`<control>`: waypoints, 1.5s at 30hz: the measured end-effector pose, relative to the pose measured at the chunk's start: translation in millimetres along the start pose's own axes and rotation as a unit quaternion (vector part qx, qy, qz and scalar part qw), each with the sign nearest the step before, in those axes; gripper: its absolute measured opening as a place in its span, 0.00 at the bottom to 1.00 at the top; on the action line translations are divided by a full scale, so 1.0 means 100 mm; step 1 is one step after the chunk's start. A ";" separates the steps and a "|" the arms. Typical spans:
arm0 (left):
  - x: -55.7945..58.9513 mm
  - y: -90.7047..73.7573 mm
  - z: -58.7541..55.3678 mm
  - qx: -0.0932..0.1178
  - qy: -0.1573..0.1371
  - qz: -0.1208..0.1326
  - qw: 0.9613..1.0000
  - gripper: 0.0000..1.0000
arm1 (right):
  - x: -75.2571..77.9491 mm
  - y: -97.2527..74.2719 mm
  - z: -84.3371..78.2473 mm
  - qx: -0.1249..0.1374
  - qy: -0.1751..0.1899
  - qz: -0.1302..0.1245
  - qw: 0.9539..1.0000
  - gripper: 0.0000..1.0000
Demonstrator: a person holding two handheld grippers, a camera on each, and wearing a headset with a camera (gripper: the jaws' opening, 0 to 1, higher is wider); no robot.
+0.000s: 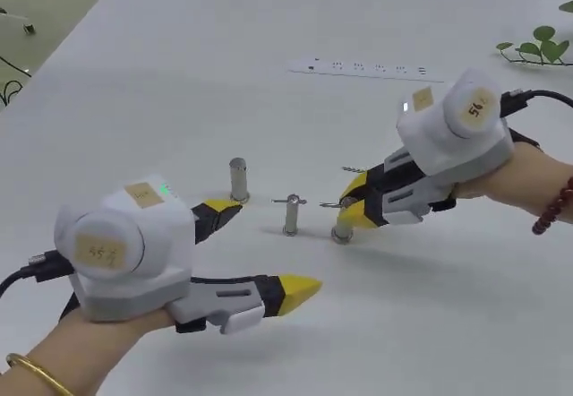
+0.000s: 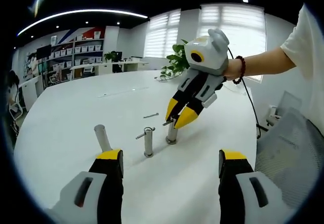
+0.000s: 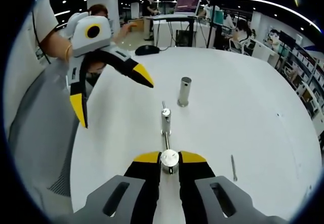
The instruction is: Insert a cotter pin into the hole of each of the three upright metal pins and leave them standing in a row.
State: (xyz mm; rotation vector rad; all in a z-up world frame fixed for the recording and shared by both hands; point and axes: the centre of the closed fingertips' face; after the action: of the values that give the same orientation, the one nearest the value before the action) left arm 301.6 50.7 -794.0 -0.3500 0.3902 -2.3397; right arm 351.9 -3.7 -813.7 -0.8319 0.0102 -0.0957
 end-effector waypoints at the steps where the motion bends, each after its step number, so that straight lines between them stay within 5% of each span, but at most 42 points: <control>1: 0.00 0.00 0.00 0.000 0.000 0.000 1.000 0.77 | 0.00 0.00 0.00 -0.001 -0.002 0.003 1.000 0.14; 21: -0.01 0.01 -0.02 -0.005 0.004 -0.002 1.000 0.77 | 0.05 0.04 -0.06 0.004 -0.003 0.021 1.000 0.15; 28: -0.03 -0.01 0.00 -0.004 0.006 0.002 1.000 0.77 | 0.04 0.03 -0.07 0.017 0.023 0.015 0.999 0.24; 45: -0.04 -0.12 0.09 0.008 0.002 0.008 1.000 0.81 | 0.04 -0.02 0.40 0.074 0.084 0.007 0.994 0.39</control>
State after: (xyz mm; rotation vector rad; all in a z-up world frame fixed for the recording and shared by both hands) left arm 300.3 59.8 -781.5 -0.3339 0.3758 -2.3269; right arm 357.1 24.7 -785.3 -0.6732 0.1646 -0.1519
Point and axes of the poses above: the centre of the closed fingertips' face, and the gripper's own axes: y roughly forward along the fingers, x roughly to its right, z roughly out of its top, and after that the axes turned 1 degree about x, right-handed
